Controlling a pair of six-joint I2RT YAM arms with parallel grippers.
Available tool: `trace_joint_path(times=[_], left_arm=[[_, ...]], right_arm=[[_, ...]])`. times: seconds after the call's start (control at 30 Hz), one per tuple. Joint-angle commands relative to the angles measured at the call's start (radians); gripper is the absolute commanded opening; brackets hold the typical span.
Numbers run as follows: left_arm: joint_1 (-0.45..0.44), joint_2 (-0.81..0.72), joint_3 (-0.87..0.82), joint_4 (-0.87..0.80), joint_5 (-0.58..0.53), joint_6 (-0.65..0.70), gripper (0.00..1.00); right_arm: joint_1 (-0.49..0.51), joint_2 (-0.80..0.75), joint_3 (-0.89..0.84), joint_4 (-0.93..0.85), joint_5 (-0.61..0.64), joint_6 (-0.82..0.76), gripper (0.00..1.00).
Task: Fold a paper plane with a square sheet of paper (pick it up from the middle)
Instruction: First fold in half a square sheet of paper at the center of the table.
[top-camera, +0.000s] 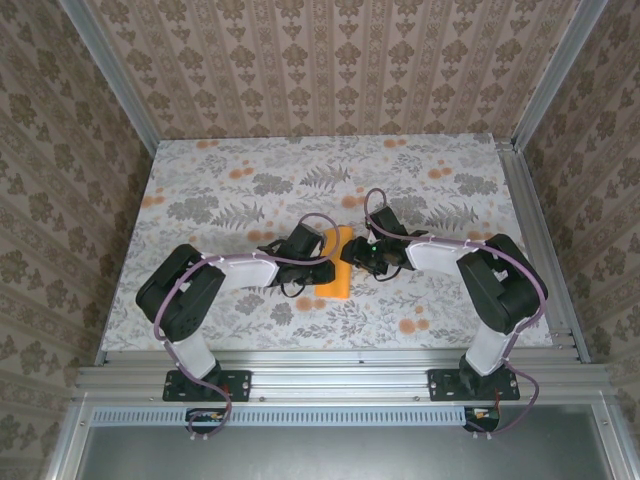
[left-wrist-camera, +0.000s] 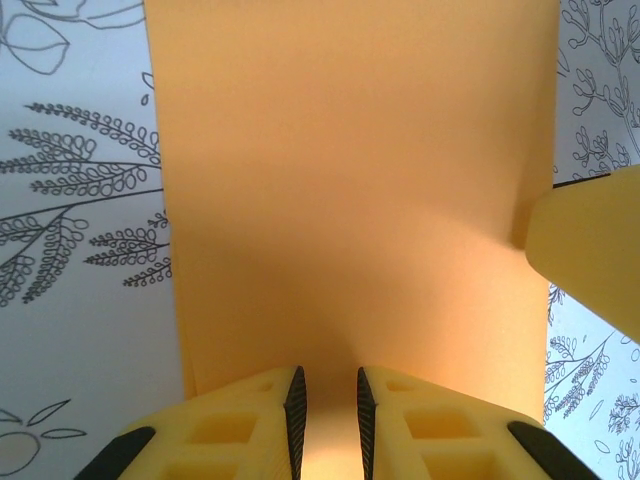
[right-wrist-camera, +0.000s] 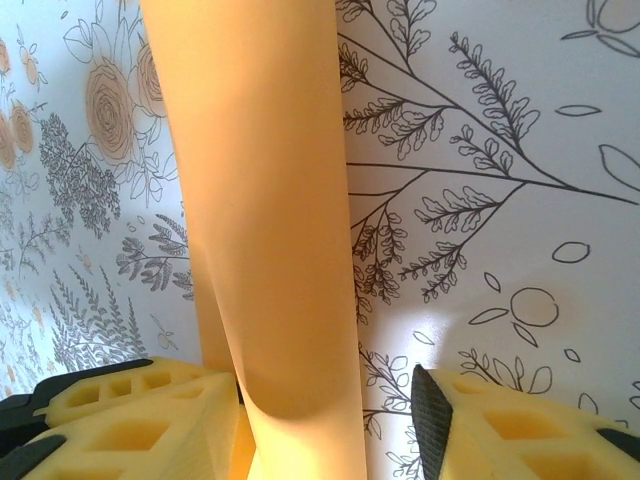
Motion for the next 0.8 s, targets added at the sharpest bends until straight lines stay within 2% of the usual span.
trace_joint_path(times=[0.0, 0.1, 0.47, 0.77], left_arm=[[0.008, 0.024, -0.004, -0.017, 0.012, 0.027, 0.24], [0.008, 0.011, -0.003, -0.020, 0.014, 0.028, 0.24], [0.009, -0.027, 0.013, -0.036, 0.041, 0.037, 0.26], [0.013, -0.061, 0.042, -0.049, 0.057, 0.051, 0.29]], right_arm=[[0.010, 0.022, 0.020, -0.011, -0.017, -0.014, 0.50], [0.012, 0.041, 0.026, -0.011, -0.012, -0.010, 0.44], [0.024, 0.089, 0.055, -0.008, -0.011, -0.021, 0.40], [0.043, 0.109, 0.090, -0.092, 0.047, -0.064, 0.36]])
